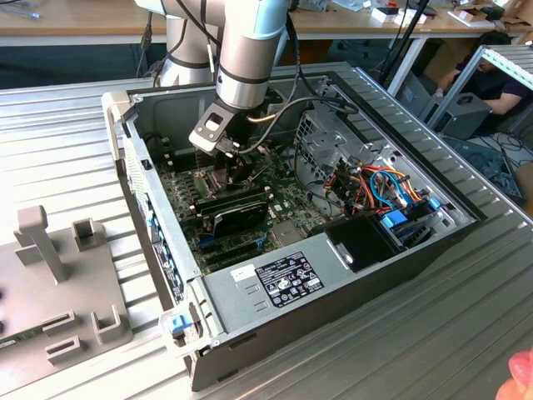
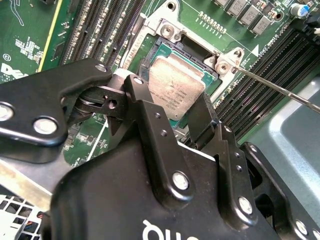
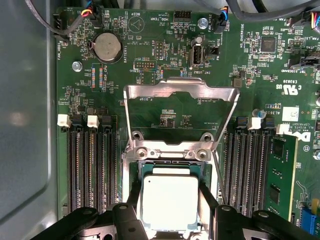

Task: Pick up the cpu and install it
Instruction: 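Place the cpu into insertion slot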

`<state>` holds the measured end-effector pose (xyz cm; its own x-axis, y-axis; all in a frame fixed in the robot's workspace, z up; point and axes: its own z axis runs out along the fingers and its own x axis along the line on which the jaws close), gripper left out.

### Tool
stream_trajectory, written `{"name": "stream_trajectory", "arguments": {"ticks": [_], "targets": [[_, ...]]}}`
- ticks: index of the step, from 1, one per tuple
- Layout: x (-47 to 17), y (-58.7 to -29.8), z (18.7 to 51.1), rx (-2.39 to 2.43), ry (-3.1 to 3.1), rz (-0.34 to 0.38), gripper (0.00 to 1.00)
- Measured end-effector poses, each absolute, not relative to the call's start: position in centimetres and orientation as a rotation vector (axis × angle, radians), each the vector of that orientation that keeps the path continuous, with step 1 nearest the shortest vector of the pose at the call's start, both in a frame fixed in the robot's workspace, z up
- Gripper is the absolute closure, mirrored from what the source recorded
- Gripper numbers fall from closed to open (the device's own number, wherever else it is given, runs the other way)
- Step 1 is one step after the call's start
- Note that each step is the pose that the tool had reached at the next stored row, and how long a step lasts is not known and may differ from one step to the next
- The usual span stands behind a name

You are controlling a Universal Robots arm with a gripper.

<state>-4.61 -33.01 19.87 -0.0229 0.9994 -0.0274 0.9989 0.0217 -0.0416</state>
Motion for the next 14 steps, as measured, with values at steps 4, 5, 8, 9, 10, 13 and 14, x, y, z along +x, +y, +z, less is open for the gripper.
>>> {"name": "stream_trajectory", "arguments": {"ticks": [4, 5, 8, 9, 10, 13, 14], "targets": [[-4.61, -33.01, 19.85, -2.189, -2.239, 0.077, 0.45], [-4.61, -33.01, 19.84, -2.189, -2.239, 0.077, 0.45], [-4.61, -33.01, 19.83, -2.189, -2.239, 0.077, 0.45], [-4.61, -33.01, 19.83, -2.189, -2.239, 0.077, 0.45], [-4.61, -33.01, 19.83, -2.189, -2.239, 0.077, 0.45], [-4.61, -33.01, 19.82, -2.189, -2.239, 0.077, 0.45], [-4.61, -33.01, 19.82, -2.189, -2.239, 0.077, 0.45]]}}
